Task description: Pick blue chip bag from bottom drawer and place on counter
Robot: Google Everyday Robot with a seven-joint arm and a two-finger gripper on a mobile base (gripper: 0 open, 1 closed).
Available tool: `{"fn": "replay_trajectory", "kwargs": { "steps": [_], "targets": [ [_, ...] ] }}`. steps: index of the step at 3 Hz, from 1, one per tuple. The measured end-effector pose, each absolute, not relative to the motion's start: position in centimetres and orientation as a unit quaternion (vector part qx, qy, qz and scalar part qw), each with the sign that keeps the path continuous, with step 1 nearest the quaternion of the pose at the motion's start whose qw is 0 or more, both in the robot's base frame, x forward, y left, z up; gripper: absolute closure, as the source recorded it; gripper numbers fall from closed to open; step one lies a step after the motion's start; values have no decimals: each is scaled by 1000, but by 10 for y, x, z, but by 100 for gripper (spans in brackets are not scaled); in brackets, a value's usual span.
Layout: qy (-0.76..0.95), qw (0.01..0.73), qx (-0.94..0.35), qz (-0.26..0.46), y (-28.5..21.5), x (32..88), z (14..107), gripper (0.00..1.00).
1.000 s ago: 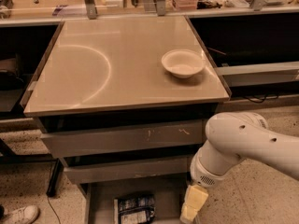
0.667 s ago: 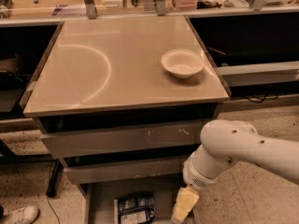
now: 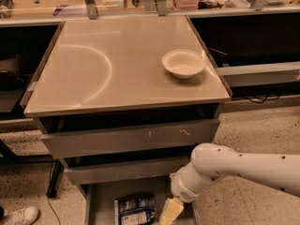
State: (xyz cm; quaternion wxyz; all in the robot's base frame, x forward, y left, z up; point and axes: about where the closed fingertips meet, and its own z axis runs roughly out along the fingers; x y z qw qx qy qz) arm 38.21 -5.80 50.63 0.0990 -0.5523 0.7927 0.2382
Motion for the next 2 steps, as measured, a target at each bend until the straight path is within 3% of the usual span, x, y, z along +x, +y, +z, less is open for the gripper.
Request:
{"fn": "replay_trajectory", "kwargs": {
  "steps": [2],
  "targets": [
    [787,98,-556,248,-39,378,476,0]
  ]
}}
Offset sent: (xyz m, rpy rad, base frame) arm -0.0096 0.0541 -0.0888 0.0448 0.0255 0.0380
